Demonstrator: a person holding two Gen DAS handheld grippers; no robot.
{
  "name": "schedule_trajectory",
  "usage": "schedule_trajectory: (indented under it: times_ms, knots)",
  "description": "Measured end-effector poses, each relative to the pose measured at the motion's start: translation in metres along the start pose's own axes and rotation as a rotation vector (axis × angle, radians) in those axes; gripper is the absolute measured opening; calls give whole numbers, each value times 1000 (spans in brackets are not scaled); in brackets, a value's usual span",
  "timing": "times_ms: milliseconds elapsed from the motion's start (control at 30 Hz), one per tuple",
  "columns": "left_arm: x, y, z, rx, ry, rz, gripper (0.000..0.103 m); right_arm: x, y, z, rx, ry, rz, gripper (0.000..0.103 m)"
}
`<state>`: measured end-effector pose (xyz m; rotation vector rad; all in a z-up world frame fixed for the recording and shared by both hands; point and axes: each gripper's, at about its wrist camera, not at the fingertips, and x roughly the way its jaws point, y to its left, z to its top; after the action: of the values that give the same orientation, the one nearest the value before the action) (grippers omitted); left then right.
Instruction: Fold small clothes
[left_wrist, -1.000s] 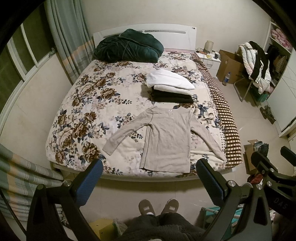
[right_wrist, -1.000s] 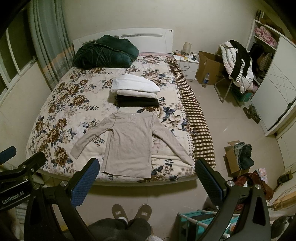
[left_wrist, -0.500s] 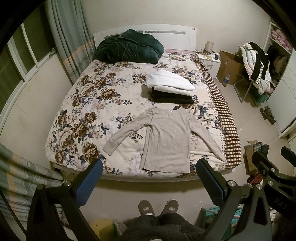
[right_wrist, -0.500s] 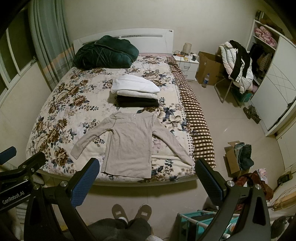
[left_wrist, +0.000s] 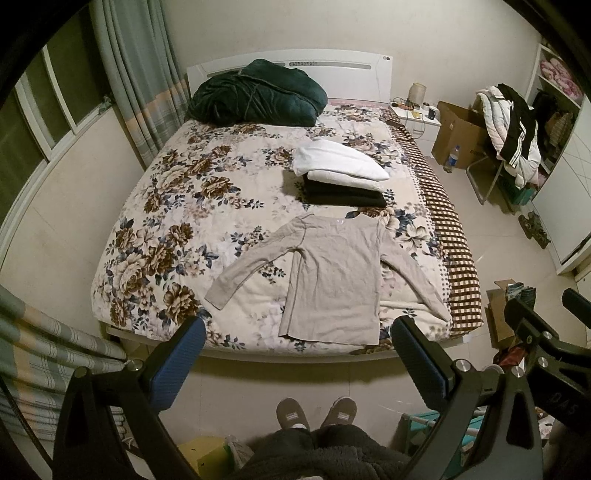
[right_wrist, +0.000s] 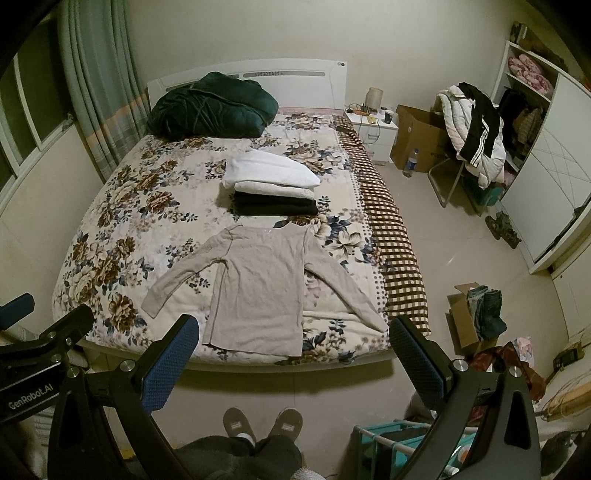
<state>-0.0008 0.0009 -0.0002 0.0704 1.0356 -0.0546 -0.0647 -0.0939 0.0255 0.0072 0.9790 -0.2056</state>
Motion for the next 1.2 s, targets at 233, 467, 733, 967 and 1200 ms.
schedule_trajectory:
  times_ms: [233, 467, 733, 967, 1200]
  knots:
    - [0, 0, 0, -1, -2, 0, 103, 0, 0, -1, -1, 0, -2, 103]
    - [4, -7, 8, -1, -2, -1, 103, 2, 3, 0, 0, 0, -1, 103]
    - [4, -12, 25, -1, -22, 6, 103, 9, 3, 2, 9, 2, -2, 103]
    - [63, 6, 49, 27, -102, 25, 103, 65, -9, 7, 155, 52, -22, 103]
    - [173, -11, 75, 44, -9, 5, 103, 196, -65, 2, 403, 102, -104, 103]
